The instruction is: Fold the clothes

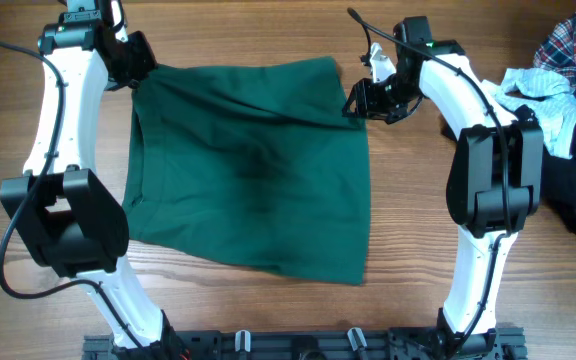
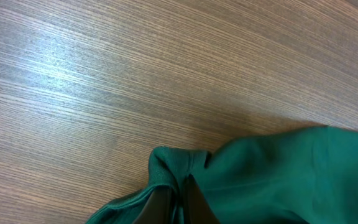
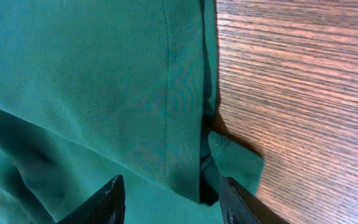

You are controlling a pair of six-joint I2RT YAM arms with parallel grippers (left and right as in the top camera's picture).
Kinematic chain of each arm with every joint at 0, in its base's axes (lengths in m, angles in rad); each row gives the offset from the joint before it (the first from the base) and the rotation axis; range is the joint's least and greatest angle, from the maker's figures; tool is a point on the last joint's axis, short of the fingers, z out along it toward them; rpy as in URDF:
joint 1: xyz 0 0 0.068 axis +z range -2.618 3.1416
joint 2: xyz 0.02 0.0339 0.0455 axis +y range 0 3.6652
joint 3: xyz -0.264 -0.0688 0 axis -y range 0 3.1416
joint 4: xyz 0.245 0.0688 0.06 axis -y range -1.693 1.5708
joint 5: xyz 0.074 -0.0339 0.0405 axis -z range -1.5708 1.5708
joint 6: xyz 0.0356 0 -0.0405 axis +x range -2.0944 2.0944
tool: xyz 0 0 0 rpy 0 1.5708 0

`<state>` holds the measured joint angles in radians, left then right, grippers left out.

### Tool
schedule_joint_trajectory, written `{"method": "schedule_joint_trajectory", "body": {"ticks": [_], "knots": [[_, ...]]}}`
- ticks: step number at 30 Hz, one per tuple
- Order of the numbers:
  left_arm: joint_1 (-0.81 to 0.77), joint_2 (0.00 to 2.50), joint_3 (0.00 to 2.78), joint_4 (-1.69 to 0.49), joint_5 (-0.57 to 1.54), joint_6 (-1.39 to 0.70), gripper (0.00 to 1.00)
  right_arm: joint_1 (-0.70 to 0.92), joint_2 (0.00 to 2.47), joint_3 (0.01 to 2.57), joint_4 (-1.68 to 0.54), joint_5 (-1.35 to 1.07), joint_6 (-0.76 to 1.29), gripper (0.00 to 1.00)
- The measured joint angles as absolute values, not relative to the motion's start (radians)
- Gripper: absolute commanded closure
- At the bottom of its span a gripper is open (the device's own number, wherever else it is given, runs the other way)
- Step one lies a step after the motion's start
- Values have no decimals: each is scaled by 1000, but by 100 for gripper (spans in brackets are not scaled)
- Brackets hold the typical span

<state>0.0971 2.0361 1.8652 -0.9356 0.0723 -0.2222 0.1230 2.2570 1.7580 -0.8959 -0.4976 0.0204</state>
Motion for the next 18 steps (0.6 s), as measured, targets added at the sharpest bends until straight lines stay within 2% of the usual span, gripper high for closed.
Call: {"method": "schedule_joint_trajectory", "body": {"ticks": [18], "knots": [[97, 2036, 1865, -936, 72, -222, 96, 137, 2280, 1706, -713, -546, 40, 54]]}}
